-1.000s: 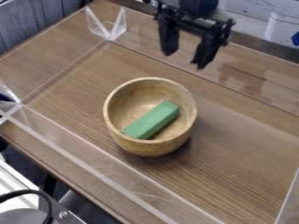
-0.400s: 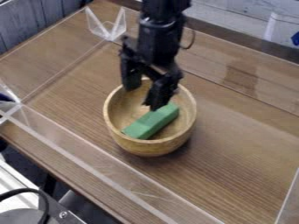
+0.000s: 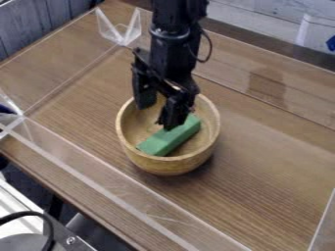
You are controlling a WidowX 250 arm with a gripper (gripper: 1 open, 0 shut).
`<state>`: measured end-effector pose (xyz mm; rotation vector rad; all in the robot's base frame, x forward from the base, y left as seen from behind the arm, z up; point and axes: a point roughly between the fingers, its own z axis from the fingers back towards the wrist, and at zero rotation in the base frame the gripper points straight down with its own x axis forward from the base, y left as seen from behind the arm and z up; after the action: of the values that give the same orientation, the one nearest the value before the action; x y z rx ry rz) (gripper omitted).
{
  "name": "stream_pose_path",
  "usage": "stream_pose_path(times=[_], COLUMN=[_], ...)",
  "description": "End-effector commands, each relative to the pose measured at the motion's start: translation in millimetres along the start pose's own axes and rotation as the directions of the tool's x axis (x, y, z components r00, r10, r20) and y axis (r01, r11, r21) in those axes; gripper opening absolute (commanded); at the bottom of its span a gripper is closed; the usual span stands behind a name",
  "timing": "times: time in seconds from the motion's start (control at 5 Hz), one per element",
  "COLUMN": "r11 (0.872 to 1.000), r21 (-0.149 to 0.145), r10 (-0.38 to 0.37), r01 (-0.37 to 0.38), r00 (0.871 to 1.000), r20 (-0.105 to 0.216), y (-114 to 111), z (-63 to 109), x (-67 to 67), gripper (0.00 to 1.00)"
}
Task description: Remove the green block from inside the brown bowl and put it on the table
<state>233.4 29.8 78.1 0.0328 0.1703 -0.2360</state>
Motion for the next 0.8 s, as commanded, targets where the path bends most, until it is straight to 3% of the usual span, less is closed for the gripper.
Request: stream_pose_path(times=[0.0, 0.4, 0.6], r11=[0.999, 0.99, 0.991], r21=[-0.037, -0.127, -0.132], r10=[0.02, 0.069, 0.019], r01=[-0.018, -0.062, -0.009], r00=[0.999, 0.996, 0.997], r20=[0.05, 0.054, 0.077], y=[3.6, 5.6, 5.9], z=[8.3, 3.2, 6.7], x=[10.4, 15.2, 20.2], gripper=[1.0, 1.0, 1.0])
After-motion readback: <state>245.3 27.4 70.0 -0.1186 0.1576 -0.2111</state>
